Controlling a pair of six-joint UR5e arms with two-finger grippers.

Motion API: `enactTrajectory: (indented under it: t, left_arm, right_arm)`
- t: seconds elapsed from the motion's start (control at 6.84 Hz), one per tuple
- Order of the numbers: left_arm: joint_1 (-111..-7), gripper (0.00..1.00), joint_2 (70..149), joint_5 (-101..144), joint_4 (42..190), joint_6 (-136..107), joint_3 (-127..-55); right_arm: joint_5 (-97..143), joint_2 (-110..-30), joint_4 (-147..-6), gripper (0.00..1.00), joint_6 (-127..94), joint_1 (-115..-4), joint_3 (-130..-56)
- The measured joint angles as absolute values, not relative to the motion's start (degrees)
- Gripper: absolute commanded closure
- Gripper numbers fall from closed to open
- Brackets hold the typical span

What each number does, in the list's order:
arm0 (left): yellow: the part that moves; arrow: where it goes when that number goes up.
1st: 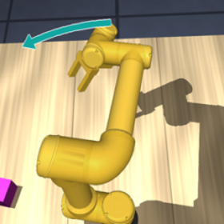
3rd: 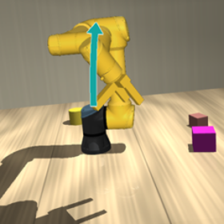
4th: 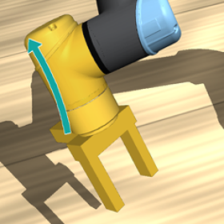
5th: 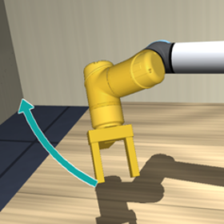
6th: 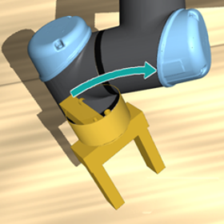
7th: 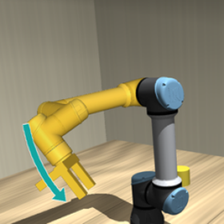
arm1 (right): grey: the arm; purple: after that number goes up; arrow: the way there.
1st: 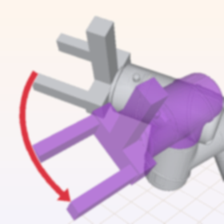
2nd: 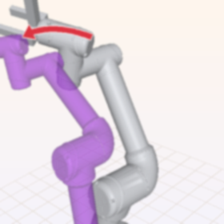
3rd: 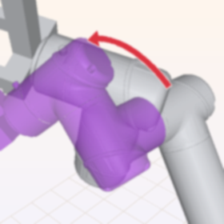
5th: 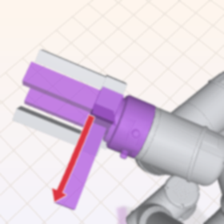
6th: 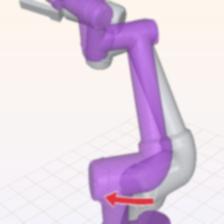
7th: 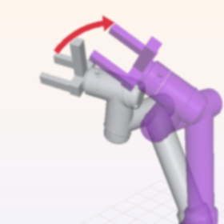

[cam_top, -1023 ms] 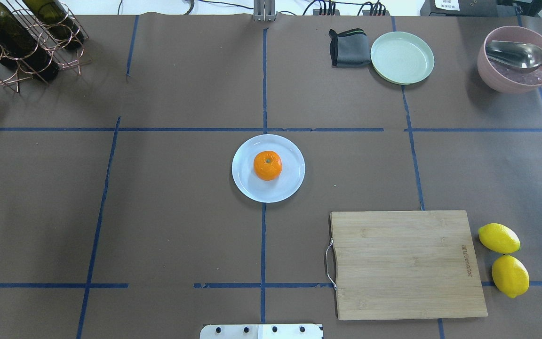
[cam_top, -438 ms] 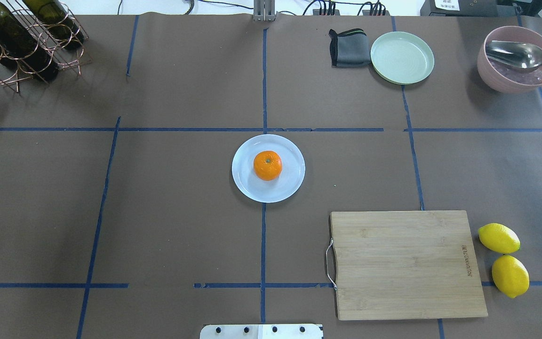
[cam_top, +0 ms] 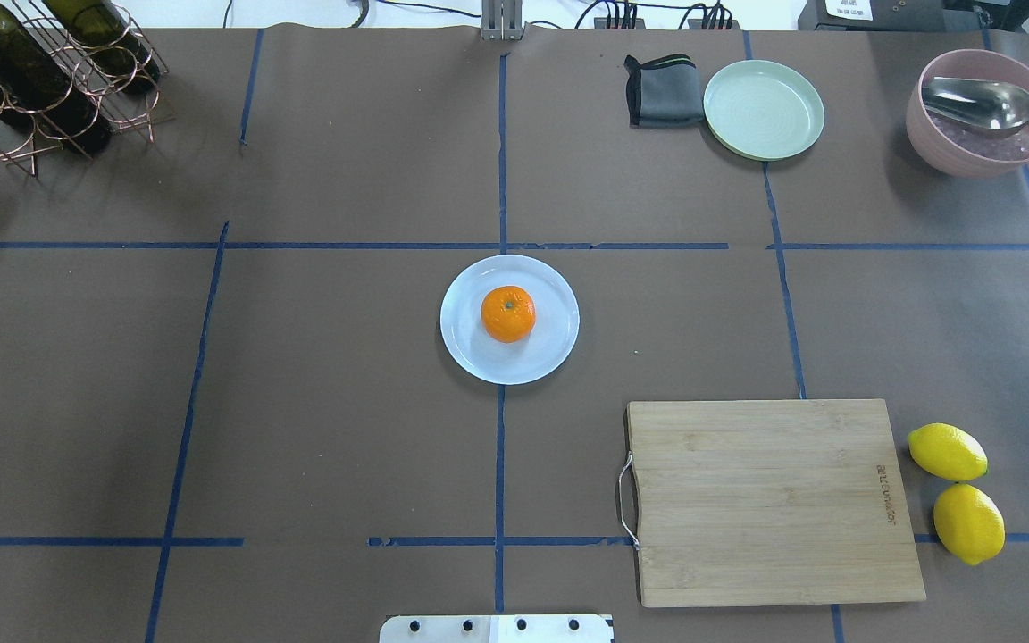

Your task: Pick orange to plate

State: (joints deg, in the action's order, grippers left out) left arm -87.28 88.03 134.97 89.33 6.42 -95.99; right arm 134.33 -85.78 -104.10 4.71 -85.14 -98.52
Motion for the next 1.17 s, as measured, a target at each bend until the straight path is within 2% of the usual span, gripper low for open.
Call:
enactTrajectory:
  t: [1.17]
  left_arm:
    - [-87.3, 0.0, 88.1, 135.0, 89.4, 6.3, -96.2]
  right_arm:
    - [134.5, -85.3, -100.2, 0.0, 4.2, -85.0, -95.8]
